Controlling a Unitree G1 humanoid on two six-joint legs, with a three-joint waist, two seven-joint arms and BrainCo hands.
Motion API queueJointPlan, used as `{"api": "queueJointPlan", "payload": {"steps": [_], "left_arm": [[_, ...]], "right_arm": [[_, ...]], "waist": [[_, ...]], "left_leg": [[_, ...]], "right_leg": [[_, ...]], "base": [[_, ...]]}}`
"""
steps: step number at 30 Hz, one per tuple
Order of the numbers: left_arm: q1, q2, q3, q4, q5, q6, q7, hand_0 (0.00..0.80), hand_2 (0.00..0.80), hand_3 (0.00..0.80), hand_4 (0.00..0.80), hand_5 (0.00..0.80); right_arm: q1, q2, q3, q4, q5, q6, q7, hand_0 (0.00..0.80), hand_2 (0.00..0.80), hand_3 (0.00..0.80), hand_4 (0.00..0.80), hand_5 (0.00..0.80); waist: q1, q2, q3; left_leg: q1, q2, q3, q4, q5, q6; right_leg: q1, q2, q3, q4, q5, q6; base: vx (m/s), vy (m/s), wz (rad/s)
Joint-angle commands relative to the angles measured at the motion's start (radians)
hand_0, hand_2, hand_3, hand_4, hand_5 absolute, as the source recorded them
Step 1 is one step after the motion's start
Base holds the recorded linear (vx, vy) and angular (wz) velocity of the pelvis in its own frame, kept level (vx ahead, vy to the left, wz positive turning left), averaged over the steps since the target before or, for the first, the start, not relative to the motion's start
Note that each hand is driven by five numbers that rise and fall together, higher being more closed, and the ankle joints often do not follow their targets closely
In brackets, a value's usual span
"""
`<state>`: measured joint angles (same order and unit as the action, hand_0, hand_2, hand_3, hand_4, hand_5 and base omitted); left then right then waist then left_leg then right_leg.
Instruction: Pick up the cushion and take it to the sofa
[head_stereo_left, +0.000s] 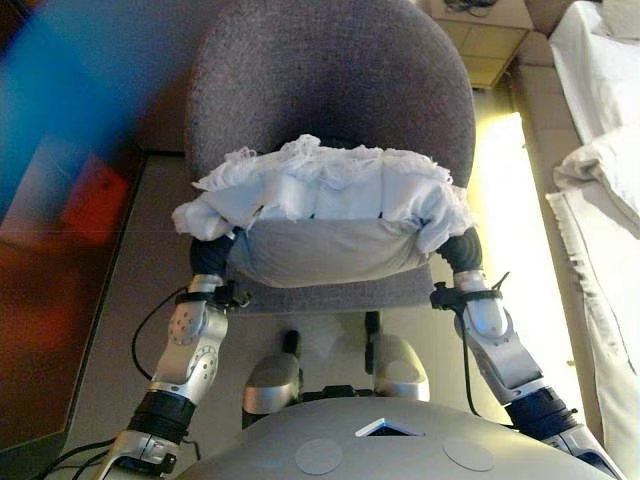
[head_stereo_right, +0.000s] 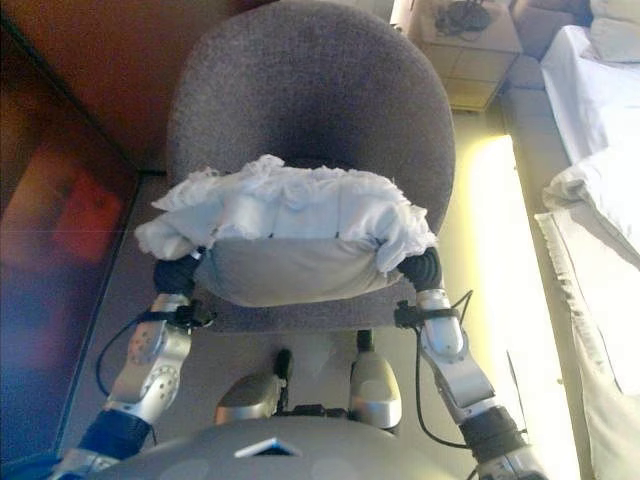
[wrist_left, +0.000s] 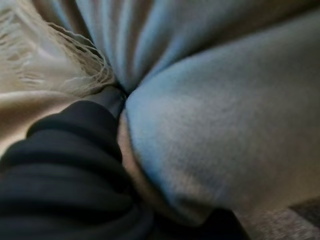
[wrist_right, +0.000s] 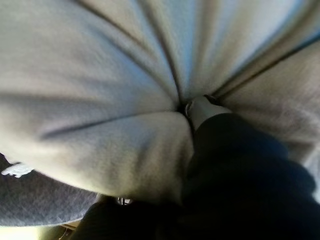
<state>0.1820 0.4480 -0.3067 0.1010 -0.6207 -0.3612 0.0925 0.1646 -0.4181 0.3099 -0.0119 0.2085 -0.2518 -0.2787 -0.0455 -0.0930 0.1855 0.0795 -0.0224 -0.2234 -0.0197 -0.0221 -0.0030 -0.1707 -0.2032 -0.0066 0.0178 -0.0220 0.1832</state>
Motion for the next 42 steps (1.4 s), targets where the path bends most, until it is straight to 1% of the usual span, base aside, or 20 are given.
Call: {"api": "queueJointPlan", "payload": {"steps": [1, 2, 4, 5, 7, 8, 9, 11, 12, 14, 15, 17, 19, 20, 21, 24, 30, 36, 39, 42], "left_arm": [[-0.063, -0.037, -0.008, -0.159, 0.018, -0.109, -0.098, 0.8, 0.8, 0.8, 0.8, 0.8], [-0.058, -0.039, -0.005, -0.161, 0.014, -0.108, -0.106, 0.8, 0.8, 0.8, 0.8, 0.8], [-0.043, -0.045, 0.003, -0.167, 0.01, -0.107, -0.11, 0.8, 0.8, 0.8, 0.8, 0.8], [-0.032, -0.047, 0.004, -0.171, 0.006, -0.105, -0.105, 0.8, 0.8, 0.8, 0.8, 0.8], [-0.014, -0.049, 0.013, -0.181, -0.01, -0.095, -0.103, 0.8, 0.8, 0.8, 0.8, 0.8], [-0.012, -0.05, 0.016, -0.185, -0.013, -0.098, -0.104, 0.8, 0.8, 0.8, 0.8, 0.8], [-0.017, -0.056, 0.013, -0.179, -0.013, -0.115, -0.103, 0.8, 0.8, 0.8, 0.8, 0.8], [-0.025, -0.065, 0.004, -0.166, -0.013, -0.123, -0.097, 0.8, 0.8, 0.8, 0.8, 0.8], [-0.035, -0.069, 0.0, -0.157, -0.02, -0.117, -0.098, 0.8, 0.8, 0.8, 0.8, 0.8], [-0.039, -0.072, 0.0, -0.148, -0.023, -0.112, -0.117, 0.8, 0.8, 0.8, 0.8, 0.8], [-0.036, -0.067, 0.001, -0.155, -0.02, -0.113, -0.119, 0.8, 0.8, 0.8, 0.8, 0.8], [-0.034, -0.058, -0.001, -0.171, -0.024, -0.109, -0.106, 0.8, 0.8, 0.8, 0.8, 0.8], [-0.046, -0.064, 0.001, -0.174, -0.022, -0.093, -0.099, 0.8, 0.8, 0.8, 0.8, 0.8], [-0.044, -0.071, 0.0, -0.174, -0.015, -0.092, -0.096, 0.8, 0.8, 0.8, 0.8, 0.8], [-0.046, -0.083, 0.002, -0.159, -0.01, -0.096, -0.106, 0.8, 0.8, 0.8, 0.8, 0.8], [-0.06, -0.086, -0.002, -0.139, -0.011, -0.089, -0.111, 0.8, 0.8, 0.8, 0.8, 0.8], [-0.047, -0.069, -0.01, -0.16, 0.004, -0.064, -0.09, 0.8, 0.8, 0.8, 0.8, 0.8], [-0.05, -0.033, 0.0, -0.166, 0.015, -0.062, -0.098, 0.8, 0.8, 0.8, 0.8, 0.8], [-0.068, -0.022, 0.001, -0.164, 0.018, -0.061, -0.065, 0.8, 0.8, 0.8, 0.8, 0.8], [-0.103, -0.023, -0.014, -0.155, 0.011, -0.064, -0.033, 0.8, 0.8, 0.8, 0.8, 0.8]], "right_arm": [[-0.101, -0.023, -0.018, -0.105, 0.007, -0.074, 0.009, 0.8, 0.8, 0.8, 0.8, 0.8], [-0.093, -0.027, -0.024, -0.114, 0.007, -0.067, 0.009, 0.8, 0.8, 0.8, 0.8, 0.8], [-0.078, -0.036, -0.037, -0.123, 0.01, -0.062, 0.026, 0.8, 0.8, 0.8, 0.8, 0.8], [-0.07, -0.043, -0.044, -0.126, 0.012, -0.059, 0.037, 0.8, 0.8, 0.8, 0.8, 0.8], [-0.059, -0.062, -0.055, -0.144, 0.024, -0.045, 0.05, 0.8, 0.8, 0.8, 0.8, 0.8], [-0.06, -0.073, -0.055, -0.15, 0.029, -0.048, 0.054, 0.8, 0.8, 0.8, 0.8, 0.8], [-0.065, -0.085, -0.053, -0.14, 0.027, -0.06, 0.061, 0.8, 0.8, 0.8, 0.8, 0.8], [-0.072, -0.094, -0.049, -0.117, 0.019, -0.065, 0.056, 0.8, 0.8, 0.8, 0.8, 0.8], [-0.077, -0.096, -0.045, -0.097, 0.013, -0.068, 0.04, 0.8, 0.8, 0.8, 0.8, 0.8], [-0.079, -0.106, -0.04, -0.093, 0.028, -0.07, 0.015, 0.8, 0.8, 0.8, 0.8, 0.8], [-0.077, -0.11, -0.037, -0.095, 0.031, -0.075, 0.016, 0.8, 0.8, 0.8, 0.8, 0.8], [-0.078, -0.111, -0.036, -0.109, 0.022, -0.064, 0.021, 0.8, 0.8, 0.8, 0.8, 0.8], [-0.075, -0.107, -0.038, -0.122, 0.019, -0.047, 0.016, 0.8, 0.8, 0.8, 0.8, 0.8], [-0.067, -0.102, -0.038, -0.125, 0.015, -0.048, 0.015, 0.8, 0.8, 0.8, 0.8, 0.8], [-0.065, -0.094, -0.037, -0.127, 0.017, -0.041, 0.012, 0.8, 0.8, 0.8, 0.8, 0.8], [-0.043, -0.08, -0.046, -0.123, 0.014, -0.04, 0.028, 0.8, 0.8, 0.8, 0.8, 0.8], [0.011, -0.059, -0.065, -0.149, 0.013, -0.037, 0.045, 0.8, 0.8, 0.8, 0.8, 0.8], [-0.012, -0.031, -0.034, -0.147, -0.001, -0.053, 0.017, 0.8, 0.8, 0.8, 0.8, 0.8], [-0.047, -0.023, -0.008, -0.132, 0.001, -0.05, 0.013, 0.8, 0.8, 0.8, 0.8, 0.8], [-0.094, -0.018, 0.023, -0.11, -0.021, -0.051, -0.015, 0.8, 0.8, 0.8, 0.8, 0.8]], "waist": [[-0.039, 0.034, 0.004], [-0.048, 0.017, -0.009], [-0.056, 0.02, -0.038], [-0.063, 0.03, -0.053], [-0.074, 0.06, -0.079], [-0.076, 0.06, -0.086], [-0.07, 0.039, -0.088], [-0.053, 0.007, -0.08], [-0.029, -0.004, -0.062], [0.013, -0.012, -0.027], [0.022, -0.003, -0.023], [0.048, 0.023, -0.002], [0.069, 0.033, 0.012], [0.078, 0.038, 0.017], [0.076, 0.027, 0.012], [0.063, 0.038, -0.007], [0.048, 0.036, -0.024], [0.074, 0.02, 0.017], [0.088, 0.011, 0.036], [0.101, 0.006, 0.06]], "left_leg": [[0.159, -0.012, 0.0, 0.126, -0.237, 0.045], [0.164, -0.019, -0.003, 0.14, -0.242, 0.038], [0.186, 0.01, 0.005, 0.176, -0.231, 0.017], [0.203, 0.036, 0.01, 0.191, -0.197, -0.002], [0.217, 0.094, 0.018, 0.264, -0.053, -0.052], [0.201, 0.108, 0.033, 0.347, 0.021, -0.073], [0.137, 0.11, 0.076, 0.539, 0.102, -0.091], [-0.002, 0.094, 0.113, 0.734, 0.133, -0.091], [-0.136, 0.09, 0.133, 0.824, 0.118, -0.08], [-0.262, 0.087, 0.172, 0.767, 0.092, -0.059], [-0.256, 0.088, 0.189, 0.649, 0.095, -0.059], [-0.243, 0.101, 0.208, 0.382, 0.129, -0.073], [-0.243, 0.087, 0.193, 0.239, 0.147, -0.081], [-0.26, 0.084, 0.172, 0.226, 0.175, -0.092], [-0.234, 0.065, 0.167, 0.2, 0.12, -0.08], [-0.154, 0.068, 0.181, 0.073, 0.071, -0.066], [-0.085, 0.061, 0.212, 0.02, 0.038, -0.045], [-0.102, 0.052, 0.236, 0.02, 0.028, -0.016], [-0.119, 0.056, 0.25, 0.028, 0.023, -0.013], [-0.154, 0.047, 0.241, 0.033, 0.025, -0.013]], "right_leg": [[-0.058, 0.022, 0.013, -0.055, 0.306, -0.002], [-0.055, 0.011, 0.02, -0.039, 0.304, -0.004], [-0.045, 0.02, 0.011, -0.007, 0.28, -0.021], [-0.041, 0.036, 0.005, 0.014, 0.26, -0.038], [-0.024, 0.086, 0.0, 0.043, 0.211, -0.072], [-0.009, 0.094, -0.011, 0.047, 0.193, -0.09], [0.029, 0.089, -0.02, 0.046, 0.172, -0.119], [0.073, 0.077, -0.017, 0.051, 0.149, -0.151], [0.111, 0.078, -0.017, 0.056, 0.13, -0.163], [0.177, 0.082, -0.015, 0.034, 0.108, -0.155], [0.19, 0.088, -0.024, 0.021, 0.095, -0.145], [0.235, 0.109, -0.005, -0.021, 0.072, -0.123], [0.269, 0.111, 0.003, -0.047, 0.064, -0.11], [0.282, 0.114, 0.011, -0.048, 0.053, -0.11], [0.279, 0.099, 0.018, -0.053, 0.058, -0.101], [0.276, 0.087, -0.005, -0.049, 0.048, -0.09], [0.244, 0.065, -0.029, -0.033, 0.046, -0.063], [0.2, 0.049, -0.053, 0.02, 0.038, -0.043], [0.188, 0.041, -0.077, 0.017, 0.045, -0.04], [0.178, 0.038, -0.073, -0.023, 0.065, -0.043]], "base": [[0.421, -0.184, 0.43], [0.38, -0.169, 0.16], [0.379, -0.152, 0.09], [0.368, -0.111, 0.24], [0.368, -0.099, 0.1], [0.401, -0.232, 0.15], [0.342, -0.288, 0.31], [0.302, -0.29, 0.24], [0.24, -0.205, -0.08], [0.257, -0.081, -0.06], [0.296, 0.057, -0.07], [0.295, 0.168, -0.39], [0.236, 0.133, -0.43], [0.184, 0.108, -0.3], [0.163, 0.123, -0.34], [0.163, 0.129, -0.43], [0.092, 0.101, 0.06], [-0.014, 0.014, 0.1], [-0.031, -0.061, -0.04], [-0.081, -0.045, -0.13]]}}
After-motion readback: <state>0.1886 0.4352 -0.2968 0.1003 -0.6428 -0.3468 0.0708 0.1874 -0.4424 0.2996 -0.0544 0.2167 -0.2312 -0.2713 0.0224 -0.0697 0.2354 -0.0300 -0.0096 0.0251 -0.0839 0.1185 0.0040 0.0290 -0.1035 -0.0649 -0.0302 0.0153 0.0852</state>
